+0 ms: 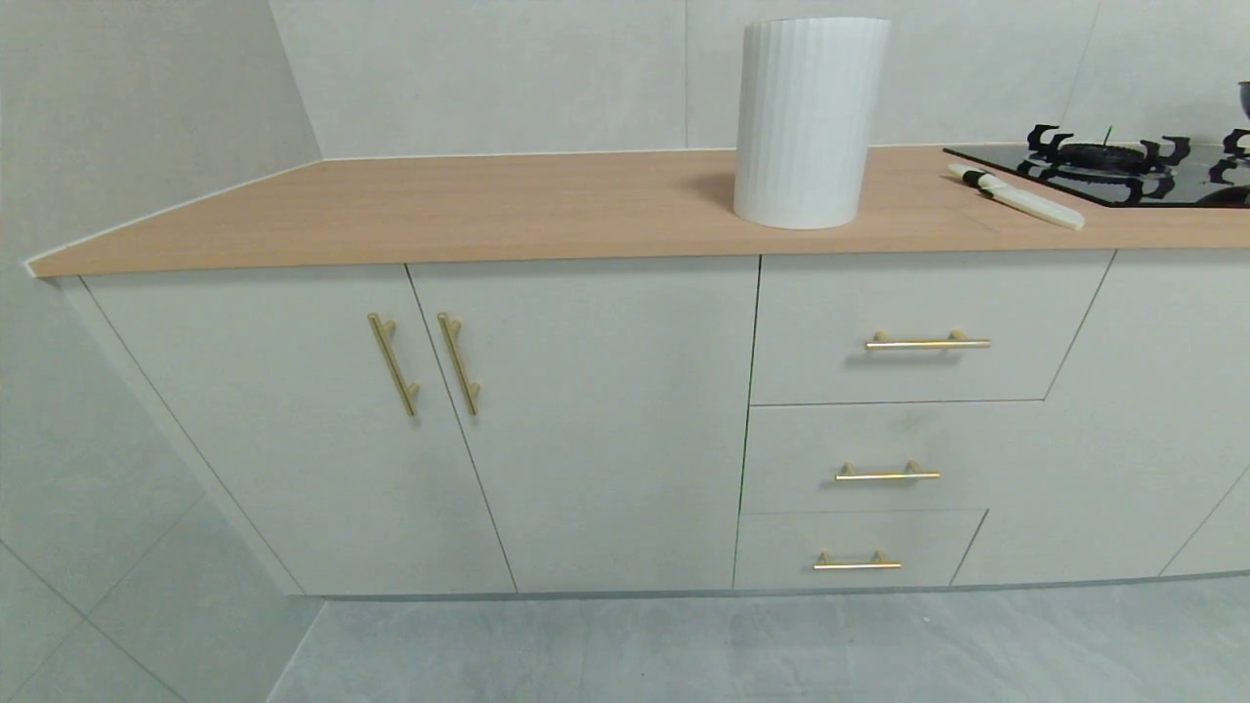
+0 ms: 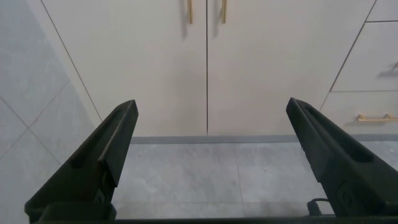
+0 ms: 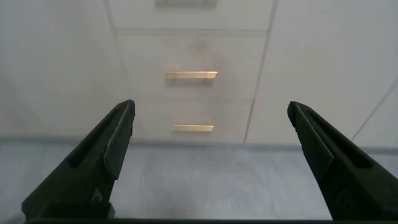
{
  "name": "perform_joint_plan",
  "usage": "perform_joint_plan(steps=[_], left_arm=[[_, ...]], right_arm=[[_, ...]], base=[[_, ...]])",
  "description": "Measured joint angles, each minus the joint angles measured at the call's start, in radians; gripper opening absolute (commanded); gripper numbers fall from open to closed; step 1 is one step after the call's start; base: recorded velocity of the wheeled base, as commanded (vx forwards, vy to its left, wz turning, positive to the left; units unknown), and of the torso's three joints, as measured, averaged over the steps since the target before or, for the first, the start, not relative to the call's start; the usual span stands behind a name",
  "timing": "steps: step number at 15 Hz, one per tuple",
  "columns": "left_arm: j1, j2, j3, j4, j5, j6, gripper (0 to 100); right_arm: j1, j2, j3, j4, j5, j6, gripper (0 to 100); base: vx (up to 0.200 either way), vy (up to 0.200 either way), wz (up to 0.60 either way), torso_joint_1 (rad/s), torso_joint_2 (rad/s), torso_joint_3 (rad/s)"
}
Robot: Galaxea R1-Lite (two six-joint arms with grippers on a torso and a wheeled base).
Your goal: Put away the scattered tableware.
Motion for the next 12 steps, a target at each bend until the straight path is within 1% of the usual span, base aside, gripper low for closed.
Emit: perform_joint_plan(steps=[12], left_arm=[[0.0,0.0,0.0,0.0,-0.001,0.01,100]], right_arm=[[0.0,0.0,0.003,0.001,-0.003,0.007,100]], base=[[0.0,0.0,0.0,0.0,0.0,0.0]])
